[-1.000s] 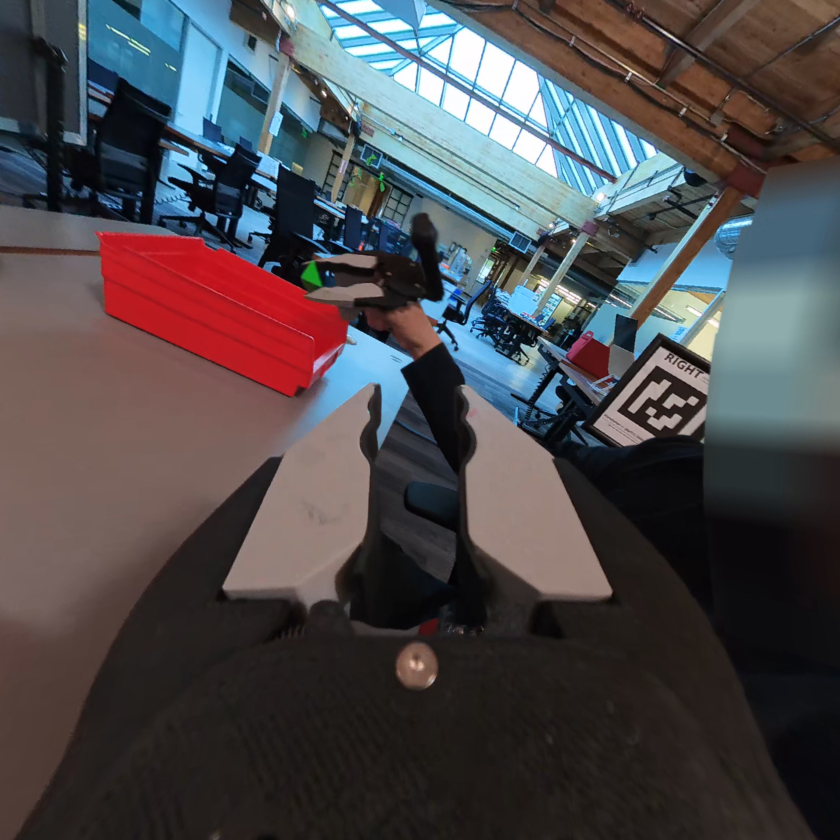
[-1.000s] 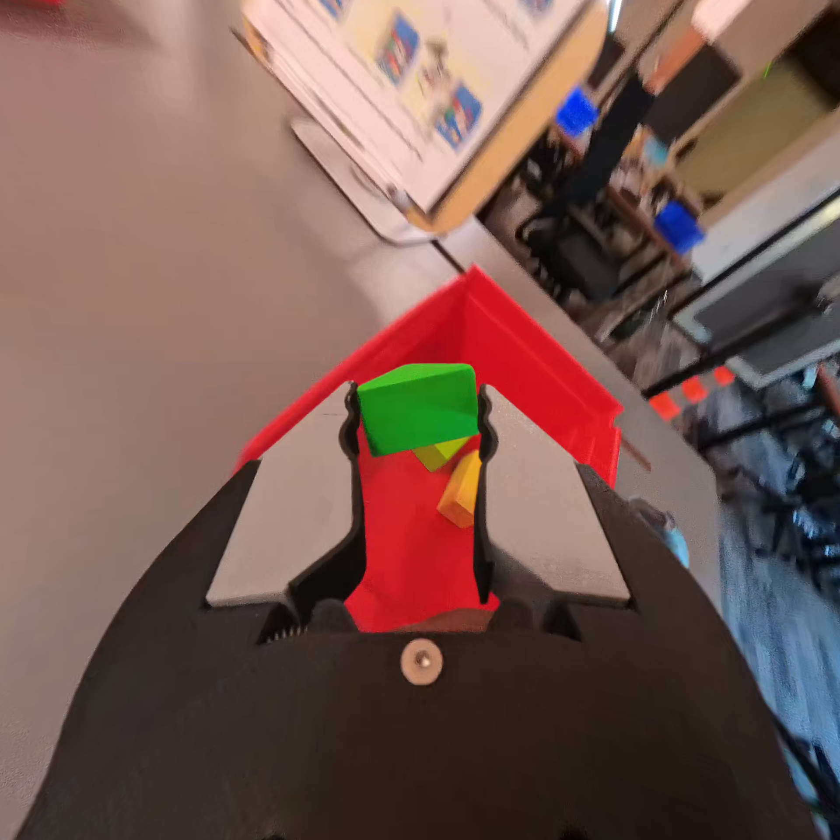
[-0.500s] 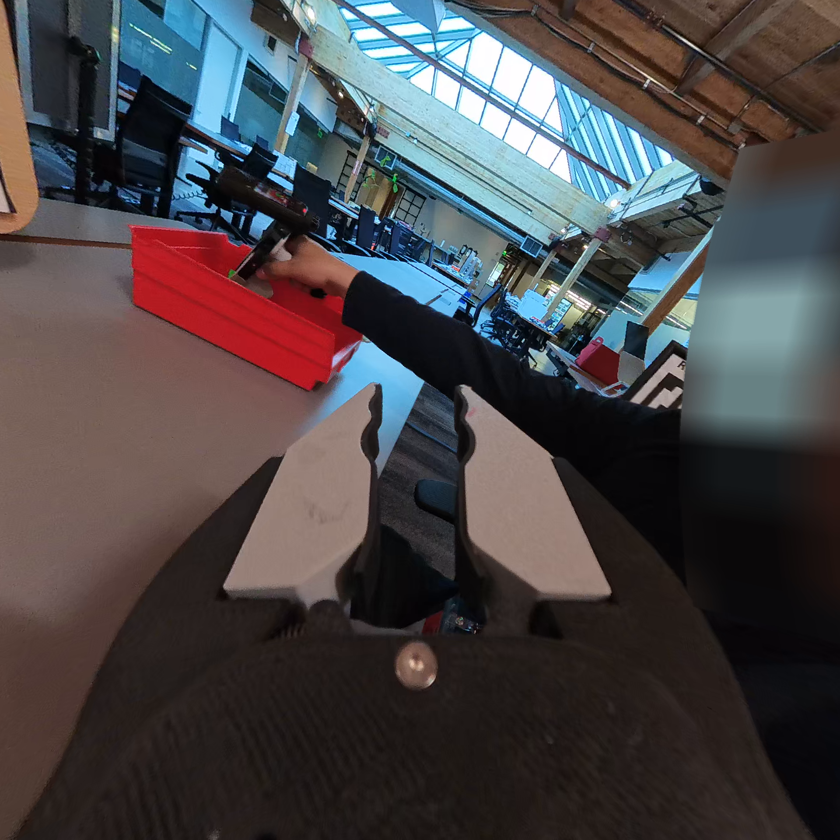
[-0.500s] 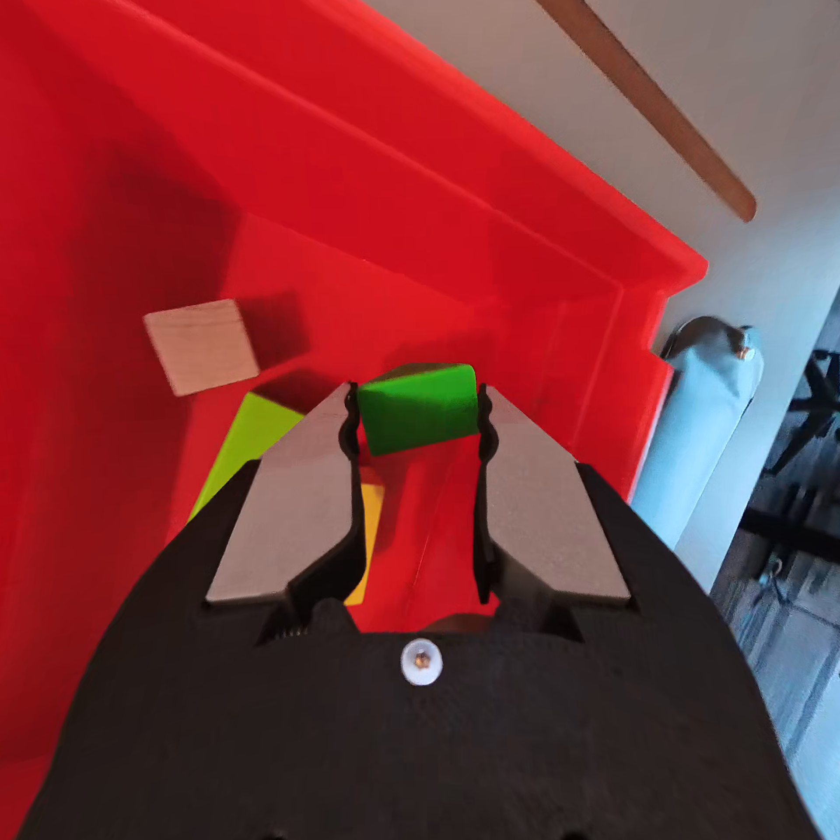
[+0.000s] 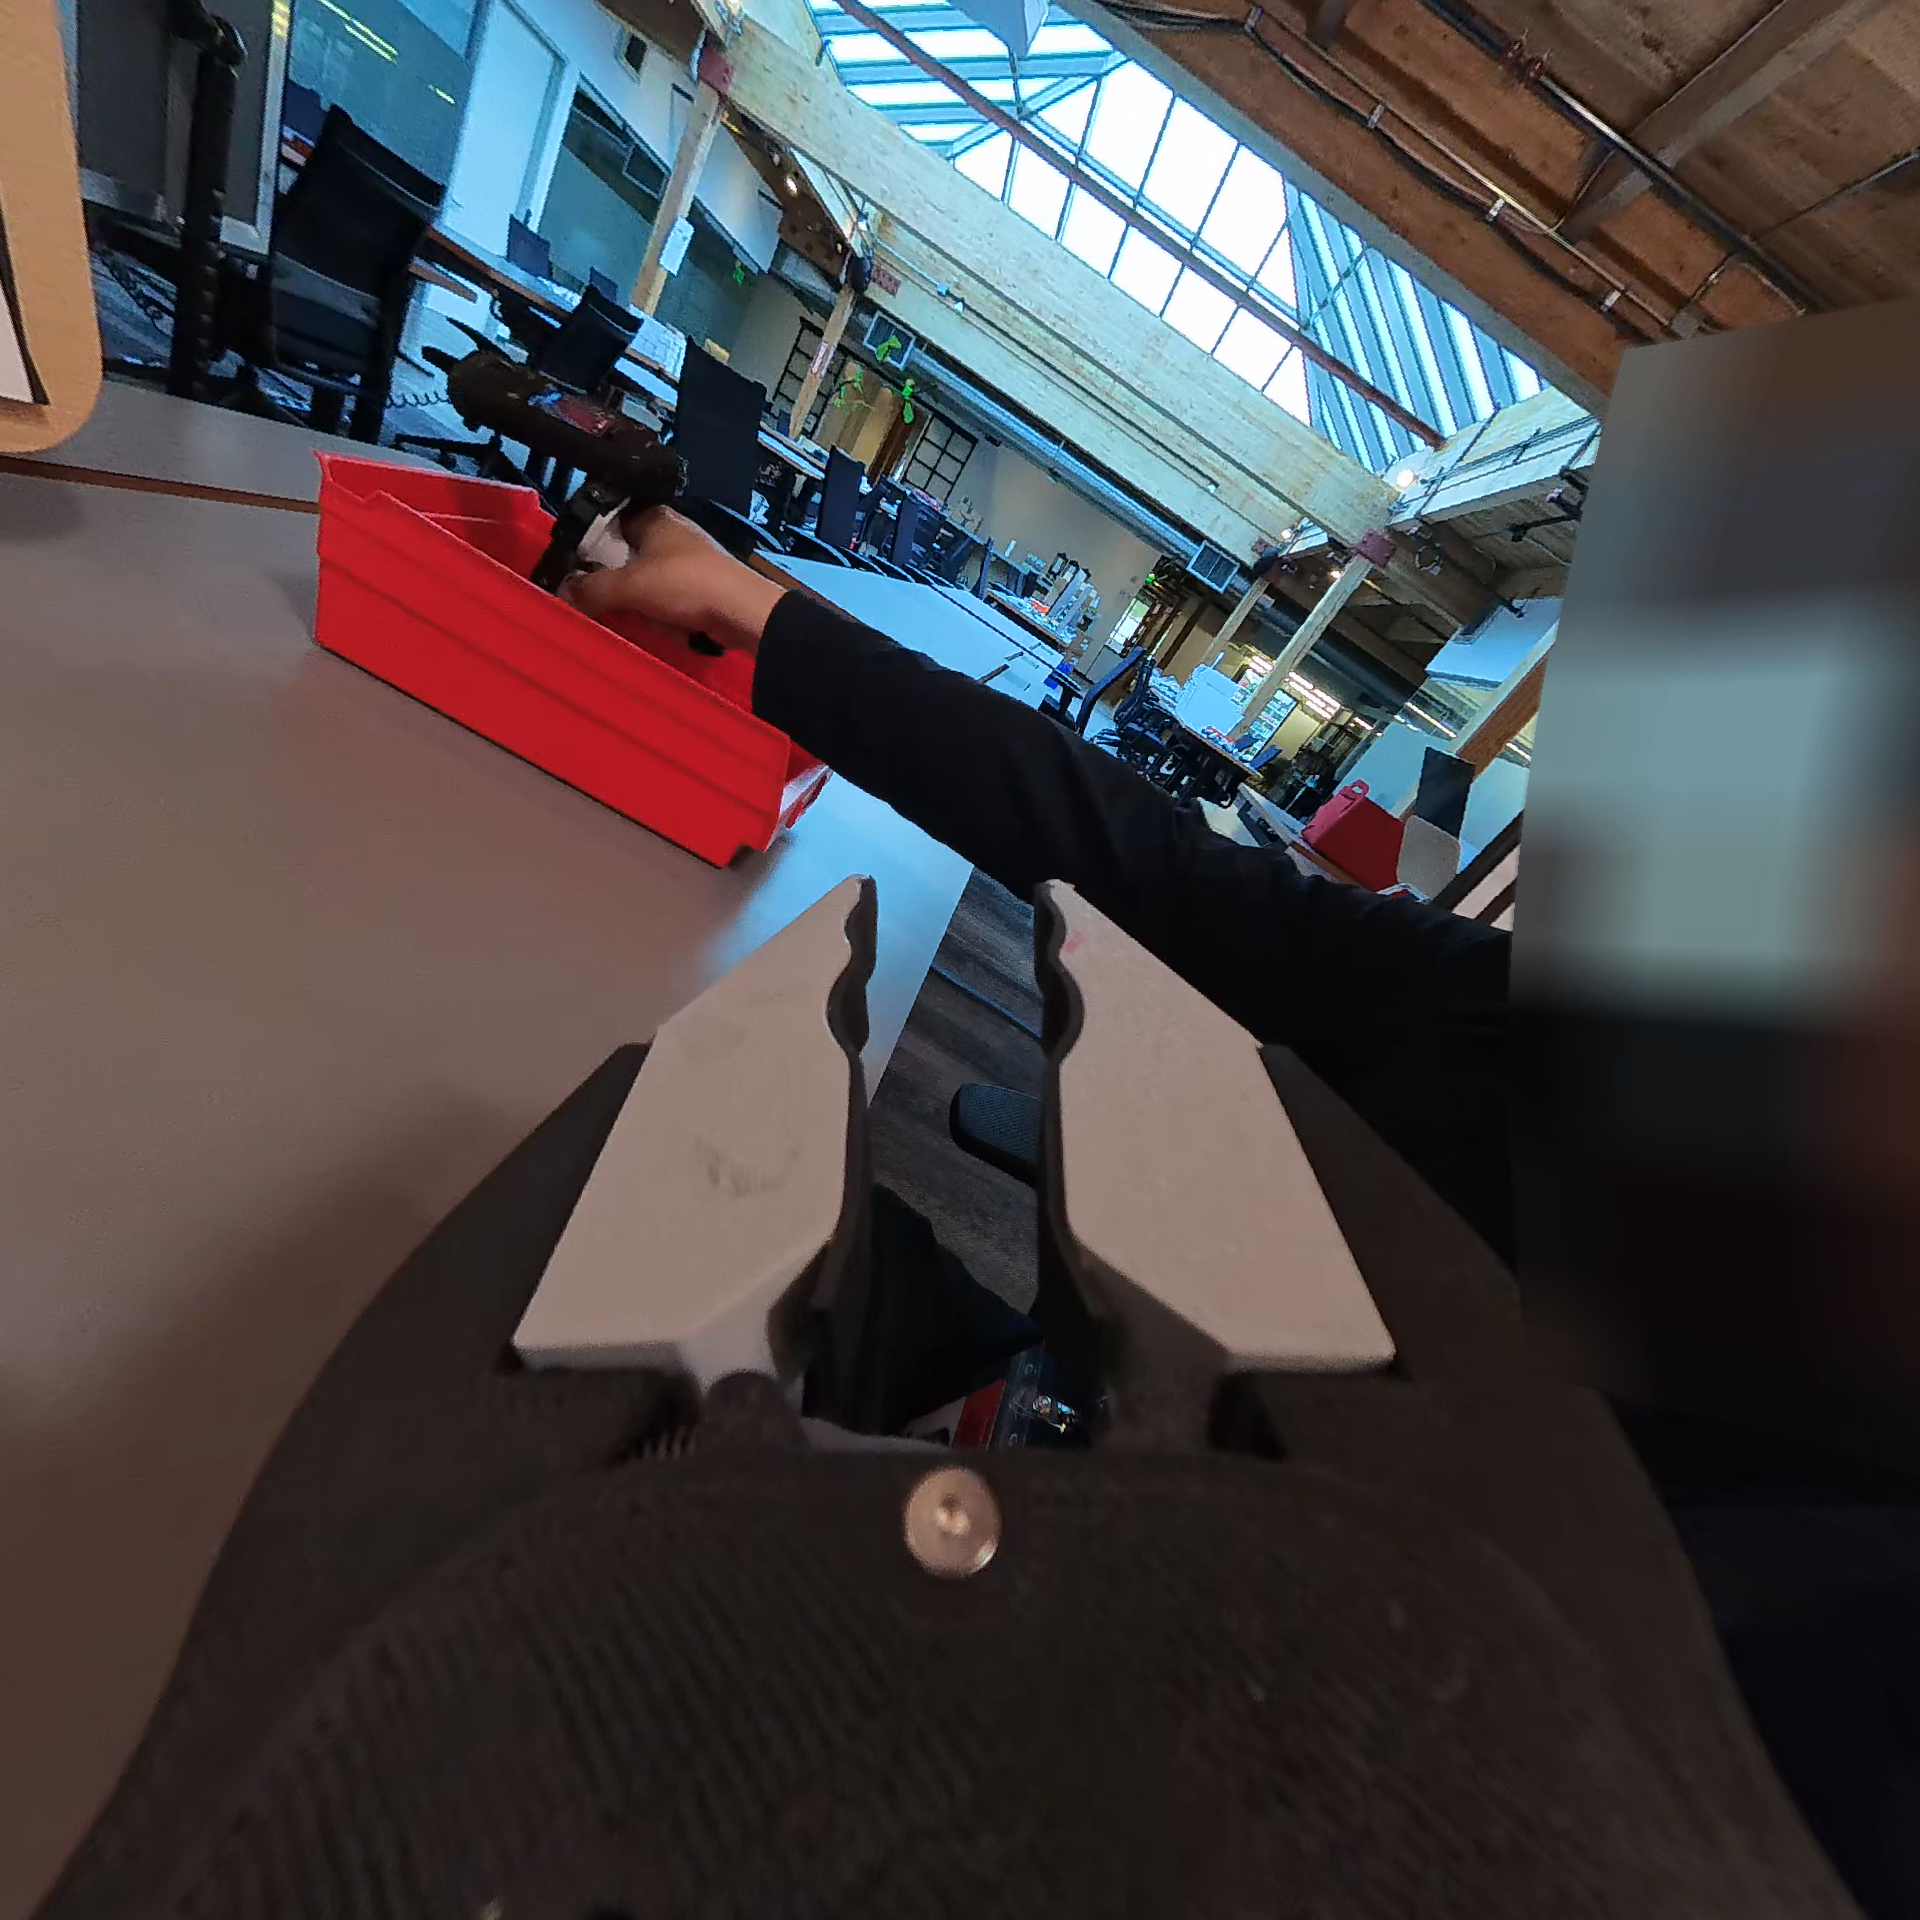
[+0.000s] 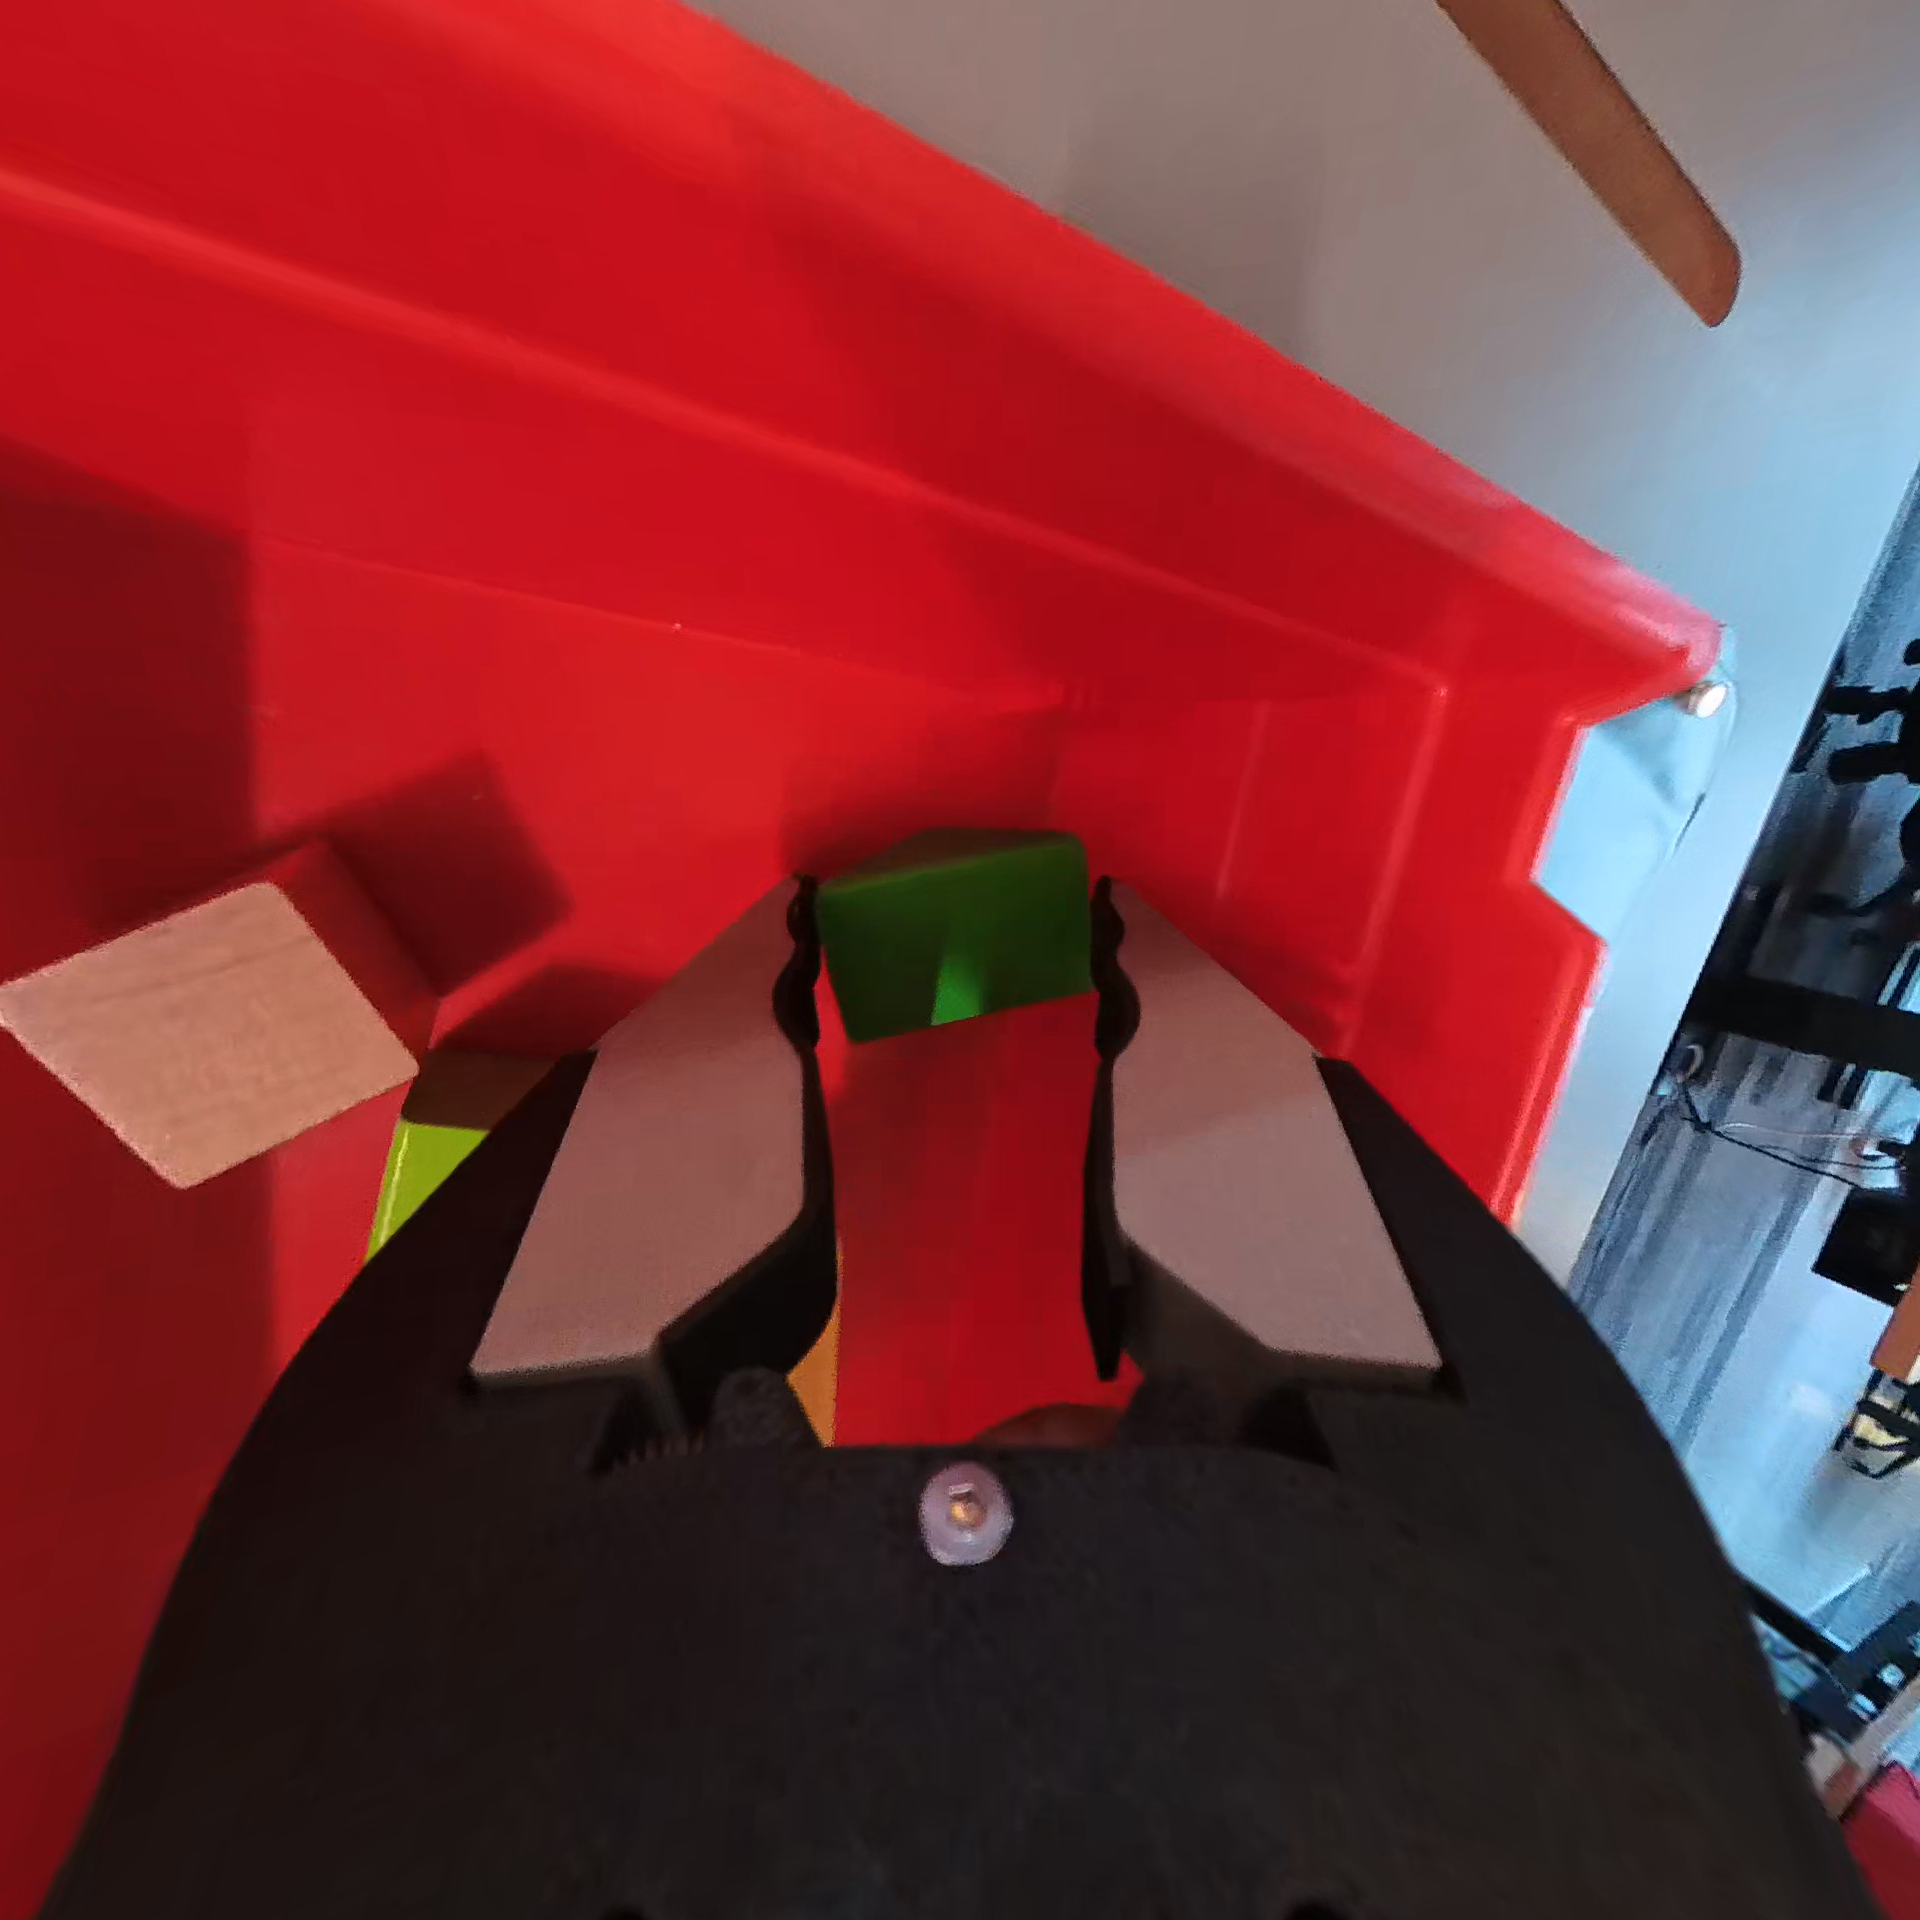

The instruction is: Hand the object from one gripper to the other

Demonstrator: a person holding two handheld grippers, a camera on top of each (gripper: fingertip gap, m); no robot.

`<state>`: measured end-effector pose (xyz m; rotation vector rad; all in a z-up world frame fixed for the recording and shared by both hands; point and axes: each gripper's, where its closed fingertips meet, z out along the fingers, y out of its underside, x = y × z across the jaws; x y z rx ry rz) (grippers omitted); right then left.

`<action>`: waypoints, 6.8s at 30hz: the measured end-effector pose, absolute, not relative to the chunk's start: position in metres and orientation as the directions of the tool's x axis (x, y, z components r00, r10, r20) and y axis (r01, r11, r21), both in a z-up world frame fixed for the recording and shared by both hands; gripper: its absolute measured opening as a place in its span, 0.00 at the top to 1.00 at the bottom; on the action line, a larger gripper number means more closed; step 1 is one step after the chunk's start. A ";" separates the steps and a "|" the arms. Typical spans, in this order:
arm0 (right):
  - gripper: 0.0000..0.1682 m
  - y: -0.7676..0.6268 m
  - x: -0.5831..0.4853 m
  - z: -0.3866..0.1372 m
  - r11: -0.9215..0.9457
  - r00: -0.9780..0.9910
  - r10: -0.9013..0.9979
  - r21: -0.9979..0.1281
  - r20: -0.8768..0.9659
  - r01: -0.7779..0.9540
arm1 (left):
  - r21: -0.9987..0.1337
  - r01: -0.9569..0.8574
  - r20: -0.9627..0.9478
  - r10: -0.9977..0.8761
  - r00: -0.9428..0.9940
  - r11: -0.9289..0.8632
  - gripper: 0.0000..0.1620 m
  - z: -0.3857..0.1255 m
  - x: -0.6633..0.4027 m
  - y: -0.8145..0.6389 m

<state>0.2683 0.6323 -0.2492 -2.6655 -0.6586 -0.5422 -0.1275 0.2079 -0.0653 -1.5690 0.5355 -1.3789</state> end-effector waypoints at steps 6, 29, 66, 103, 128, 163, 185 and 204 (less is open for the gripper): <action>0.70 0.630 0.267 -0.250 -0.847 0.829 0.367 -0.217 0.422 0.485 | -0.857 0.258 0.507 -0.819 0.270 -0.446 0.83 -0.062 -0.129 0.205; 0.77 0.622 0.235 -0.258 -0.890 0.956 0.286 -0.388 -0.068 0.239 | -0.857 0.251 0.508 -0.822 0.257 -0.450 0.83 -0.063 -0.128 0.204; 0.65 0.350 0.100 -0.048 -0.287 0.452 0.859 -0.957 -0.240 0.038 | -0.727 -0.354 -0.272 -0.226 0.935 -0.589 0.67 -0.099 -0.399 0.272; 0.68 0.318 0.119 -0.044 -0.272 0.339 0.911 -0.960 -0.236 0.061 | -0.309 -0.775 -0.548 -0.563 0.619 -0.551 0.82 -0.216 -0.445 0.384; 0.66 0.159 -0.027 -0.012 -0.146 -0.106 0.982 -0.985 -0.155 0.087 | -0.985 0.159 0.118 -0.944 0.308 -0.071 0.81 -0.020 -0.054 0.157; 0.81 0.404 0.199 -0.041 -0.082 0.850 0.524 -0.997 -0.051 -0.009 | -0.967 0.202 0.234 -0.853 0.466 -0.155 0.82 -0.020 -0.089 0.177; 0.81 0.479 0.202 -0.233 -0.638 0.902 0.416 -0.669 0.119 0.382 | -0.980 0.142 0.192 -0.847 0.496 -0.139 0.82 -0.028 -0.088 0.178; 0.78 0.432 0.211 -0.086 -0.310 0.885 0.463 -0.943 -0.041 0.119 | -0.991 0.094 0.120 -0.326 0.938 -0.093 0.75 -0.033 -0.290 0.196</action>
